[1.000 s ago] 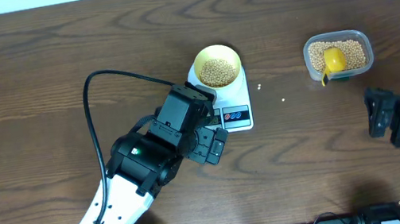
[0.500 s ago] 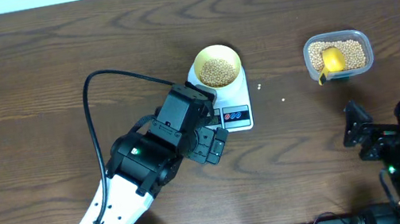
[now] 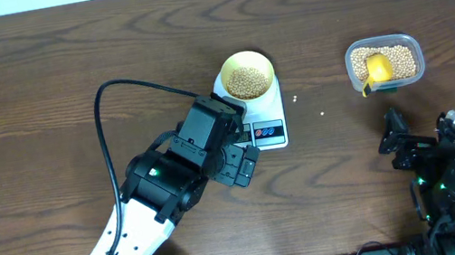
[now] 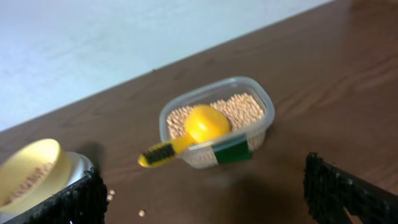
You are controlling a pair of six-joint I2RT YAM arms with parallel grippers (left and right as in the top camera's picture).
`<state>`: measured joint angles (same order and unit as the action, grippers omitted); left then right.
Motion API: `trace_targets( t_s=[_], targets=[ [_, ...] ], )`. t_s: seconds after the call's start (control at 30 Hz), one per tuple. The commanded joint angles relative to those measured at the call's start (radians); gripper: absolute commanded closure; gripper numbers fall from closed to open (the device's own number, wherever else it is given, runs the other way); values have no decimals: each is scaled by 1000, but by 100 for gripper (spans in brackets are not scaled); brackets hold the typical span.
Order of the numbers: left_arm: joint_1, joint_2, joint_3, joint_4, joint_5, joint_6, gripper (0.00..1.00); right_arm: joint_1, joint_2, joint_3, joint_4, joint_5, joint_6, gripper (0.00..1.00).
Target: Scoop item into bowl and weigh 50g on scale
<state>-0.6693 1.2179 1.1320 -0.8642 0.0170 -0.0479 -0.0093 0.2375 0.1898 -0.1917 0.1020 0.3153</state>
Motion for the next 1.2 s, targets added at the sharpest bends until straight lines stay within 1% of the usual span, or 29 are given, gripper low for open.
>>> trace_targets(
  t_s=[0.0,0.17,0.37,0.57,0.67,0.87,1.17],
  targets=[
    [3,0,19,-2,-6,9,1,-3,-9,-36,39,27,13,1],
    [3,0,19,-2,-6,9,1,-3,-10,-97,150,21,14,1],
    [3,0,19,-2,-6,9,1,-3,-11,-185,325,-22,14,1],
    [3,0,19,-2,-6,9,1,-3,-11,-184,329,-23,13,1],
    [3,0,19,-2,-6,9,1,-3,-11,-184,296,-24,14,1],
    [3,0,19,-2,-6,9,1,-3,-11,-184,117,-26,12,1],
    [3,0,19,-2,-6,9,1,-3,-7,-184,124,-30,10,1]
  ],
)
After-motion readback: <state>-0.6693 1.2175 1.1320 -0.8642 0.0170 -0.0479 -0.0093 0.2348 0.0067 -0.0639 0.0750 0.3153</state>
